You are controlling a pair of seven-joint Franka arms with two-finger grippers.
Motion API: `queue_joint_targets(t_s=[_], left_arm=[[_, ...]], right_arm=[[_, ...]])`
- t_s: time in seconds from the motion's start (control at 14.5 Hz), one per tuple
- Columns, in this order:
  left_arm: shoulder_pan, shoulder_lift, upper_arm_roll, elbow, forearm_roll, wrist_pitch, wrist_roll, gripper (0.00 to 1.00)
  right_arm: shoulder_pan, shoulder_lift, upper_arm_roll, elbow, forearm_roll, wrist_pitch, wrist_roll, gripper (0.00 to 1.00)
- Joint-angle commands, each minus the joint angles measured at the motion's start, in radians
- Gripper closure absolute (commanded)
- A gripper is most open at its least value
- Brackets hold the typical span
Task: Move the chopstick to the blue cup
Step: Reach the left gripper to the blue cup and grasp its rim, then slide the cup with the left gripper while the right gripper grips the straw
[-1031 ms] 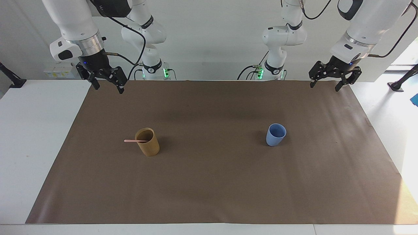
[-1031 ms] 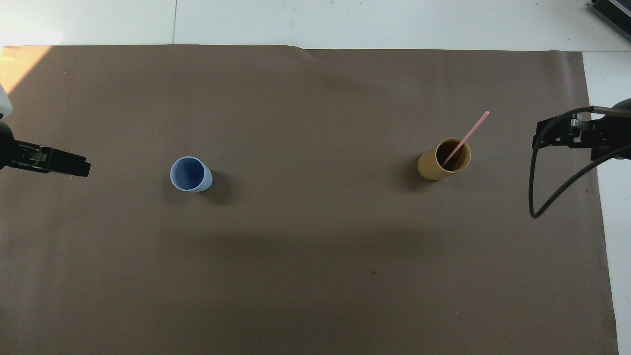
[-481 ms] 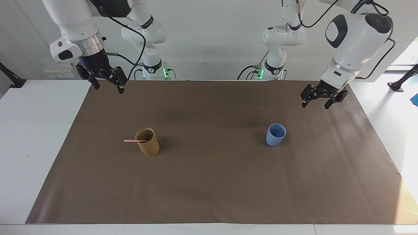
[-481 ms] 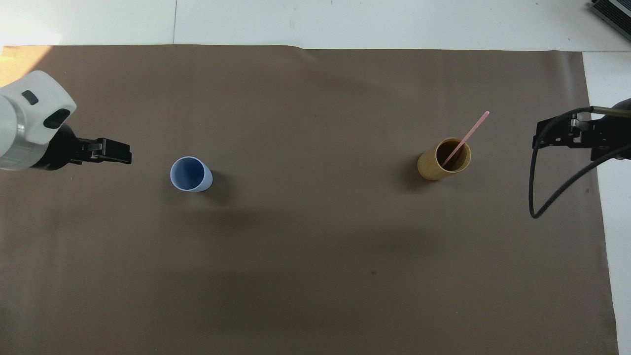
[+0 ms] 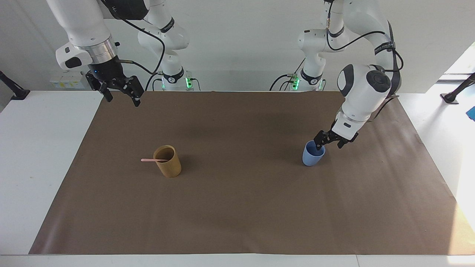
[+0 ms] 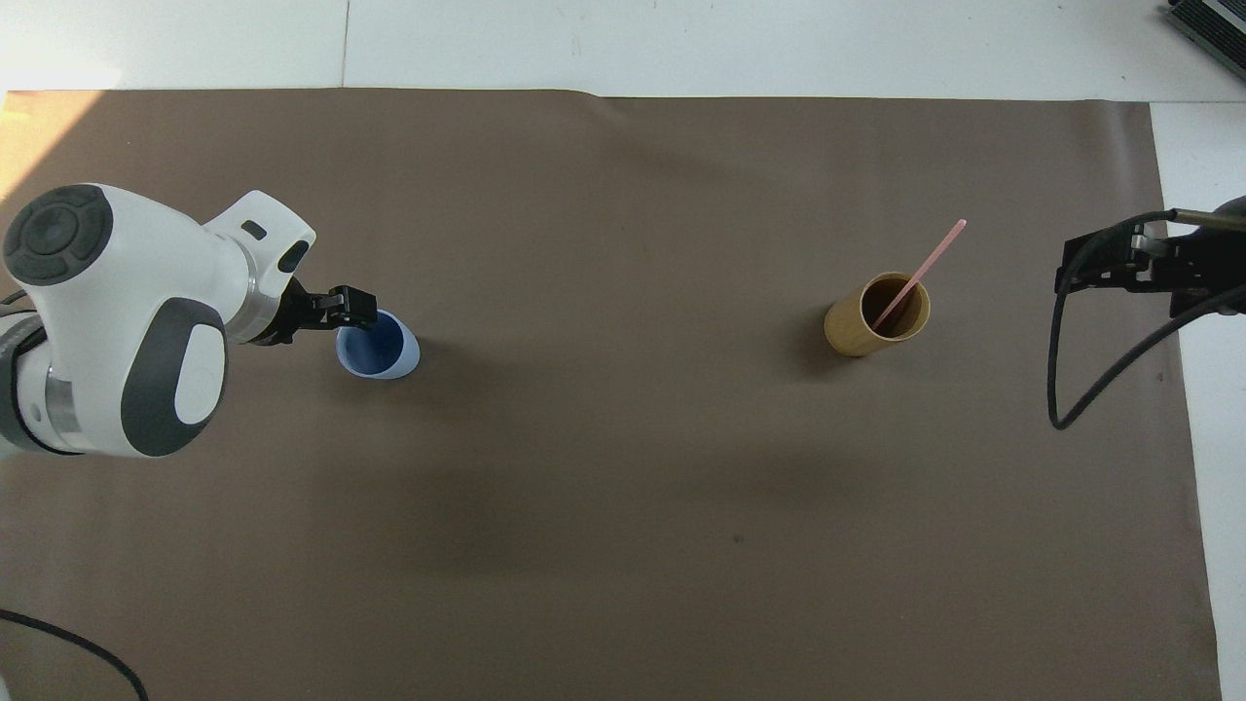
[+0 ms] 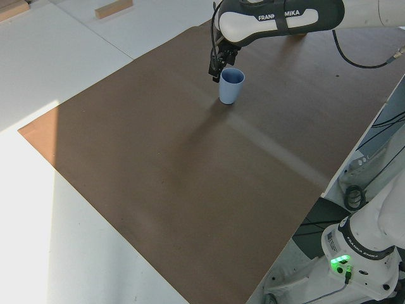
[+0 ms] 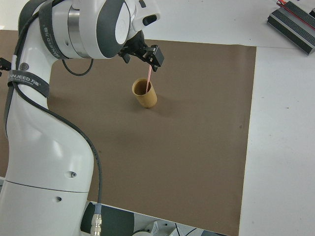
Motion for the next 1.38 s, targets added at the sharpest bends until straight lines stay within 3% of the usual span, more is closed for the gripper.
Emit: queue_joint_targets(t_s=[0.0, 0.07, 0.21, 0.28, 0.62, 0.89, 1.03, 1.31], left_arm=[[-0.012, -0.029, 0.011, -0.091, -0.017, 0.058, -0.009, 0.0], [-0.014, -0.03, 0.011, -0.108, -0.017, 0.084, -0.013, 0.0], [-0.009, -0.024, 0.011, -0.103, -0.018, 0.096, -0.041, 0.87], [-0.005, -0.016, 0.011, -0.097, -0.029, 0.096, -0.035, 1.0], [-0.011, -0.006, 0.012, -0.06, -0.067, 0.09, -0.022, 1.0], [-0.038, -0.002, 0.014, 0.038, -0.06, -0.021, -0.061, 1.0], [-0.11, 0.004, 0.012, 0.119, -0.026, -0.13, -0.151, 1.0], [-0.323, 0.028, 0.011, 0.144, 0.022, -0.048, -0.428, 1.0]], right_arm=[[-0.072, -0.02, 0.005, -0.046, 0.018, 0.067, -0.042, 0.0], [-0.076, -0.017, 0.005, -0.049, 0.018, 0.076, -0.091, 0.0], [-0.061, -0.003, 0.009, -0.054, 0.018, 0.131, -0.107, 0.0], [-0.051, 0.012, 0.015, -0.052, 0.018, 0.16, -0.107, 0.0], [-0.02, 0.052, 0.019, -0.083, 0.046, 0.275, -0.106, 0.0], [-0.03, 0.058, 0.019, -0.158, 0.122, 0.361, -0.107, 0.0], [-0.049, 0.06, 0.019, -0.187, 0.137, 0.409, -0.112, 0.0], [-0.052, 0.06, 0.019, -0.35, 0.171, 0.628, -0.095, 0.0]])
